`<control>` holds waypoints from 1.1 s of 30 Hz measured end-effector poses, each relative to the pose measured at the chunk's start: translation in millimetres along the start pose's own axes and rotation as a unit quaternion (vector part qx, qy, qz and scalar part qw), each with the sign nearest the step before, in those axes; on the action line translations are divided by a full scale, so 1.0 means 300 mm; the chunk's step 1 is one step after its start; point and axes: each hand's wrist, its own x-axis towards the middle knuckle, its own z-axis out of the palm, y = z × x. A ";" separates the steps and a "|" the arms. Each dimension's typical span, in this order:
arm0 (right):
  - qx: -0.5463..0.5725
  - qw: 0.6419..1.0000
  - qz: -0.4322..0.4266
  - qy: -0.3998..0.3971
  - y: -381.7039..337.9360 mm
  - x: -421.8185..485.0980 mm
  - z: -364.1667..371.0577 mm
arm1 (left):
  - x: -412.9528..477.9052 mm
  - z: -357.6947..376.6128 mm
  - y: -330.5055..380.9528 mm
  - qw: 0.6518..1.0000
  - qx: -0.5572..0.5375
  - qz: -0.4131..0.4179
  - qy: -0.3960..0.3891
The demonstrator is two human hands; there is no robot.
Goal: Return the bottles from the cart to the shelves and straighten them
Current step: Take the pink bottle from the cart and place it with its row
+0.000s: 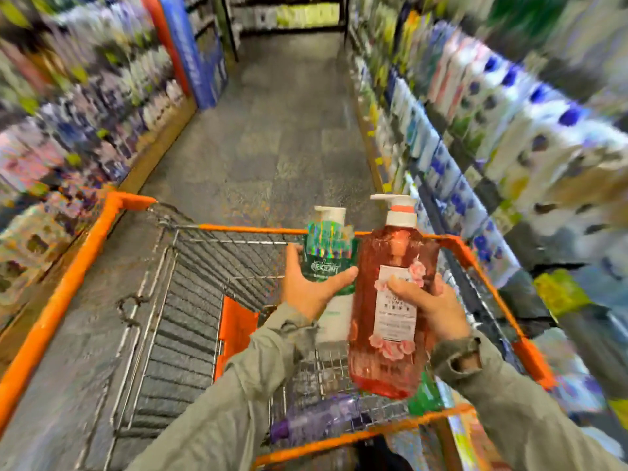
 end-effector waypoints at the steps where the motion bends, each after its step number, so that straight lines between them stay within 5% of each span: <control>1: -0.005 1.000 -0.014 0.007 -0.032 -0.022 -0.005 | -0.015 0.021 0.036 1.000 -0.008 0.009 -0.014; 20: 0.049 0.959 -0.219 0.171 -0.486 -0.447 -0.227 | -0.197 0.513 0.416 0.963 -0.079 0.103 -0.237; 33: 0.033 0.924 -0.265 0.274 -0.722 -0.594 -0.572 | -0.292 0.992 0.514 0.933 -0.092 0.113 -0.329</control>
